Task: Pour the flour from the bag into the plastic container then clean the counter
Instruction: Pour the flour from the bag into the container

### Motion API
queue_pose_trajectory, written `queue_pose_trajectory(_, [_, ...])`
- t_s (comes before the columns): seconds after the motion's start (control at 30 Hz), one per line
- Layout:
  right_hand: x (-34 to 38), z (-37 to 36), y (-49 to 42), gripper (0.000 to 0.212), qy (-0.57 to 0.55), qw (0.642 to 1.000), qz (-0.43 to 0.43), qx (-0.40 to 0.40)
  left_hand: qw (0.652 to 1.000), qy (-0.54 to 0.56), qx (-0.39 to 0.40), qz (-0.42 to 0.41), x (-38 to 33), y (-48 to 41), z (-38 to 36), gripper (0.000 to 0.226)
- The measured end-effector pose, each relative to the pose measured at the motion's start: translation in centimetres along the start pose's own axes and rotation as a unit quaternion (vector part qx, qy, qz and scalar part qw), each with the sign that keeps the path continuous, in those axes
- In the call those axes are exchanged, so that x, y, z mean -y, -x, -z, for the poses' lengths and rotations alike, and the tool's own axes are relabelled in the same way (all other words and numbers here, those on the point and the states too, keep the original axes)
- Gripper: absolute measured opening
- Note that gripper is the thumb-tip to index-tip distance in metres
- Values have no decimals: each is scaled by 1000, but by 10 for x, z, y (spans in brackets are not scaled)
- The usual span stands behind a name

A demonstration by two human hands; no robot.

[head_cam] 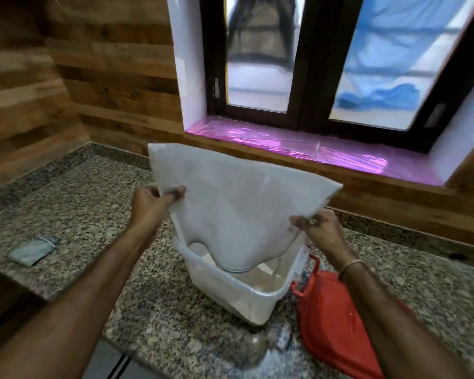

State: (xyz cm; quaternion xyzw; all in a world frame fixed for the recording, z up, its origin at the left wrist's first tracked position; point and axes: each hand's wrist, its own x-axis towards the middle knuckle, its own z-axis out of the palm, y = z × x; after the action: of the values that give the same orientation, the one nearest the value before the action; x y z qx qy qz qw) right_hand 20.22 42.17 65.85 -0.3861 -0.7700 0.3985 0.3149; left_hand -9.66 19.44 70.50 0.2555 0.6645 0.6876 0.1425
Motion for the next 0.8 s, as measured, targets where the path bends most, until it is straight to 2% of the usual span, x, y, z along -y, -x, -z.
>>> queue_pose_trajectory(0.07, [7, 3, -7, 33, -42, 999, -4, -31, 999, 37, 25, 4, -5, -2, -3, 21])
queue_pose_trajectory(0.17, [25, 7, -18, 20, -88, 995, -4, -36, 992, -71, 100, 18, 14, 1, 6, 25])
queue_pose_trajectory(0.2, [29, 8, -19, 16, -92, 995, 0, -31, 990, -97, 102, 17, 21, 2, 10, 24])
queue_pose_trajectory(0.27, [32, 11, -21, 15, -109, 994, 6, -18, 995, -68, 71, 33, 25, -2, 13, 23])
queue_pose_trajectory(0.37, [34, 13, -25, 33, -166, 986, 7, -24, 998, -1, 46, 53, 9, -20, 6, 18])
queue_pose_trajectory(0.43, [35, 9, -26, 24, -197, 980, 8, 7, 997, 25, 47, 60, -1, -31, 2, 19])
queue_pose_trajectory(0.5, [33, 0, -23, 19, -169, 984, -2, 57, 996, 34, 46, 68, -2, -40, 3, 20])
queue_pose_trajectory(0.53, [33, -4, -20, 16, -137, 989, 0, 56, 995, 40, 47, 75, 0, -45, 4, 19])
queue_pose_trajectory(0.6, [36, -8, -22, 8, -108, 994, 8, 18, 992, 64, 49, 98, 2, -56, 4, 18])
queue_pose_trajectory(0.7, [61, -11, -38, 9, -128, 991, 10, -45, 989, 81, 47, 118, -2, -84, 8, 17])
queue_pose_trajectory(0.8, [95, -29, -56, 9, -121, 990, 17, -65, 990, 66, 45, 114, -6, -116, 30, 14])
